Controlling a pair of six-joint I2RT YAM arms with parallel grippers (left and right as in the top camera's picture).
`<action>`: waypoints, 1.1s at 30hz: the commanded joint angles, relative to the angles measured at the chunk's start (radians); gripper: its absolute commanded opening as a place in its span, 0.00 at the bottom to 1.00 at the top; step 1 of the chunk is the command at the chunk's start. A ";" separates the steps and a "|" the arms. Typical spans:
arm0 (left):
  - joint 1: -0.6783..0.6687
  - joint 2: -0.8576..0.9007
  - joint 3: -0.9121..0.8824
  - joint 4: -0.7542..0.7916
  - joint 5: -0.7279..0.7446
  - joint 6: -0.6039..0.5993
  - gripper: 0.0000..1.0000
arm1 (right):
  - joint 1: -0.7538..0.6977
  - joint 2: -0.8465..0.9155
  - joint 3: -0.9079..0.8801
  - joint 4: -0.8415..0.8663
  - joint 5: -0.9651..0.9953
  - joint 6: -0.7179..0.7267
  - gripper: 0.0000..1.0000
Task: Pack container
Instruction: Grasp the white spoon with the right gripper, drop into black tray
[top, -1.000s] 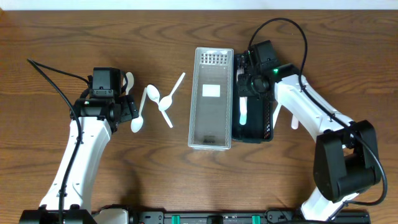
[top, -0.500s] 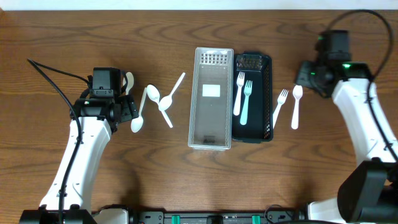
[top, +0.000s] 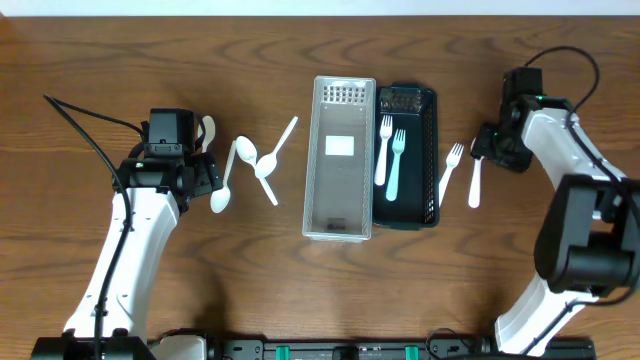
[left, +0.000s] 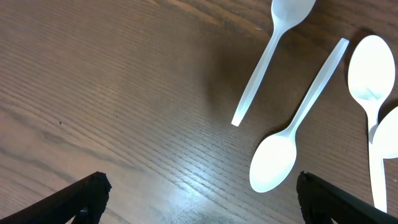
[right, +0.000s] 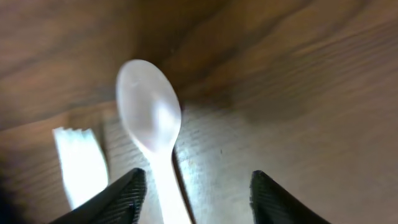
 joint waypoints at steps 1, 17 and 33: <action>0.004 0.003 0.014 -0.003 0.000 0.013 0.98 | 0.009 0.040 -0.007 0.009 -0.035 -0.051 0.52; 0.004 0.003 0.014 -0.003 0.000 0.013 0.98 | 0.003 0.043 -0.051 0.006 -0.034 -0.083 0.25; 0.004 0.003 0.014 -0.003 0.000 0.013 0.98 | 0.119 -0.329 0.022 0.018 -0.222 -0.072 0.01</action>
